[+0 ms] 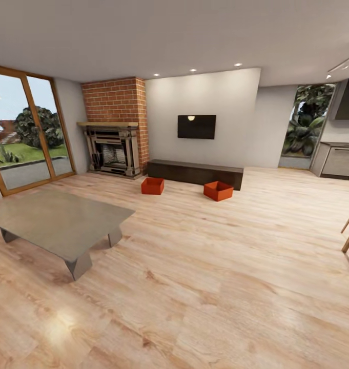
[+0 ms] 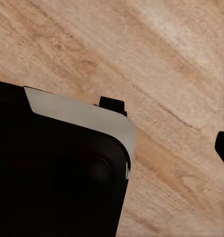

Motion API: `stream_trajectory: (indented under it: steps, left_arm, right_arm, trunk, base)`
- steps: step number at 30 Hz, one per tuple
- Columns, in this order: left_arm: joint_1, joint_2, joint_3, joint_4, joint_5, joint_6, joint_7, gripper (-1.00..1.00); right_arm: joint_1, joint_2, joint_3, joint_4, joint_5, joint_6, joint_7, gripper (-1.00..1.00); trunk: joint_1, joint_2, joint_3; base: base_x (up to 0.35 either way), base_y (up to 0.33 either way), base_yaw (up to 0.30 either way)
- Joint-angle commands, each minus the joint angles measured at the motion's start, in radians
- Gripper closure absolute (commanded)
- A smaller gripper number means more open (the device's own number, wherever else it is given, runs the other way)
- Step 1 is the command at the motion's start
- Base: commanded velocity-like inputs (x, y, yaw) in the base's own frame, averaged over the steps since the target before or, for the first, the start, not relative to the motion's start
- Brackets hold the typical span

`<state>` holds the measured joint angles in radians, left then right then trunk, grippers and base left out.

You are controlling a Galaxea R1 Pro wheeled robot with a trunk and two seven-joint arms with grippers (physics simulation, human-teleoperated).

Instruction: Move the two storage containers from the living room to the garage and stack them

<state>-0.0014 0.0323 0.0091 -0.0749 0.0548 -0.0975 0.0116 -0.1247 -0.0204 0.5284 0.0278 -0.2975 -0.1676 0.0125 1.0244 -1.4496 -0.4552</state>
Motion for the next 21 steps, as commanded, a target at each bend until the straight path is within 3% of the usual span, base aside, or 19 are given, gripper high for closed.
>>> stream_trajectory:
  steps: [1, 21]
  left_arm:
    - [0.000, 0.000, 0.000, 0.000, 0.006, -0.002, 0.001, -1.00]
    - [0.000, 0.000, 0.000, 0.000, 0.006, -0.002, 0.001, -1.00]
  right_arm:
    - [-0.001, 0.000, 0.008, 0.003, -0.009, -0.006, 0.001, -1.00]
    - [-0.001, 0.000, 0.008, 0.003, -0.009, -0.006, 0.001, -1.00]
  trunk:
    - [0.001, 0.000, -0.001]
    - [0.001, 0.000, -0.001]
  base:
    - [0.322, 0.000, 0.000]
    - [0.322, 0.000, 0.000]
